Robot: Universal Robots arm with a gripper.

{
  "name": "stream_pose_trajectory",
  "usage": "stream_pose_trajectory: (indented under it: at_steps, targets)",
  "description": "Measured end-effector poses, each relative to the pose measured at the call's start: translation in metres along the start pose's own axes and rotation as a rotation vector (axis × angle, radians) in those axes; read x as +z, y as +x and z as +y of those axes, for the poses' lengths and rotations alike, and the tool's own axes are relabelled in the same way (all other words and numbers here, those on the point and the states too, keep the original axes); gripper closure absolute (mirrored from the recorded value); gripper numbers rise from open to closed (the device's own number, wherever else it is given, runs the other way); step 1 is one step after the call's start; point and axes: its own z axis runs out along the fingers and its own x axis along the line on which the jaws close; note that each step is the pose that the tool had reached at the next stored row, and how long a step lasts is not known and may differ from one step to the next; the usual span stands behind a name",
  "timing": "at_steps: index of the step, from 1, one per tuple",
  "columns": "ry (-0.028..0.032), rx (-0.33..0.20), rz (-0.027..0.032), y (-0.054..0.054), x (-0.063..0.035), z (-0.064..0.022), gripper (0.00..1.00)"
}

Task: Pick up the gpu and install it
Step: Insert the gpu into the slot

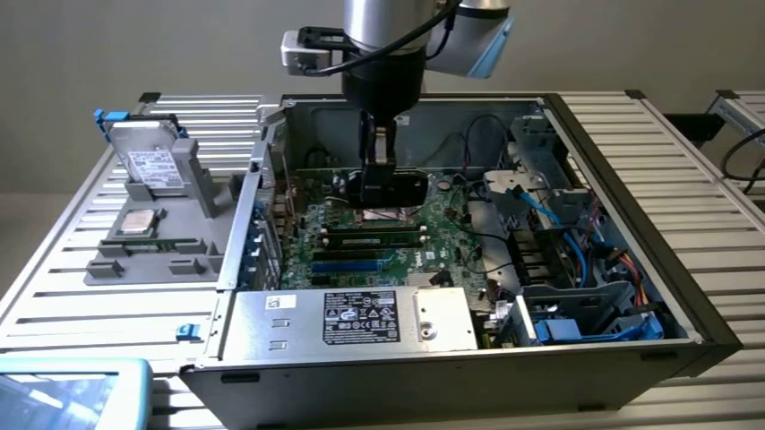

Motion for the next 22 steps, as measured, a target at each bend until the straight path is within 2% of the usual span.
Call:
stream_pose_trajectory:
  at_steps: [4,6,15,22]
  targets:
    - [0.0001,0.000,-0.0003,0.001,0.0047,0.0038,0.72]
    - [0.0000,0.000,-0.0024,0.003,0.0065,0.0065,0.72]
    - [0.0002,0.000,-0.0082,0.012,0.0197,0.0061,0.72]
    - [-0.0026,0.000,-0.0116,0.019,0.0291,0.0053,0.72]
